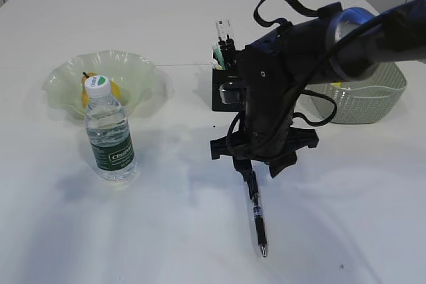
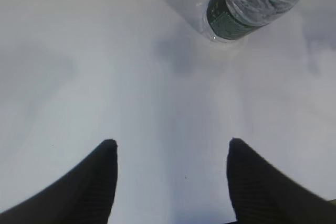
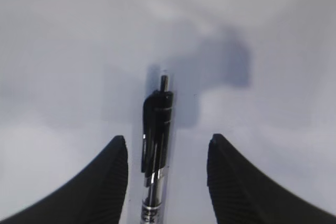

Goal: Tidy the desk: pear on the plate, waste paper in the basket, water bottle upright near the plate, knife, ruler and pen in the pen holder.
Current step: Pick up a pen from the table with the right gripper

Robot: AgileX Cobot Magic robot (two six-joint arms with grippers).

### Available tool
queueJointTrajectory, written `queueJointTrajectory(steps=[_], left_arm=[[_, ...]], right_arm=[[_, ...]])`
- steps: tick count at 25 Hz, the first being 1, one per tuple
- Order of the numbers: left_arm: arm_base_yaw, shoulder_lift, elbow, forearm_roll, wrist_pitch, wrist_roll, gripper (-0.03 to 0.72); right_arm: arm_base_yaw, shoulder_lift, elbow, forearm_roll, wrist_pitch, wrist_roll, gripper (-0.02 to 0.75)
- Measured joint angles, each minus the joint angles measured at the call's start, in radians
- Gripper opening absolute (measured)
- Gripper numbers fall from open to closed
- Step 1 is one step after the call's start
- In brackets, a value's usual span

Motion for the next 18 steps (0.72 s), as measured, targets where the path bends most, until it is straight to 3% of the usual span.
queueJointTrajectory(steps=[18], left_arm=[[0.0,0.0,0.0,0.0,-0.016,0.0,0.465]], right_arm=[[-0.001,0.039,0.0,0.043,0.028,-0.053,0.37]])
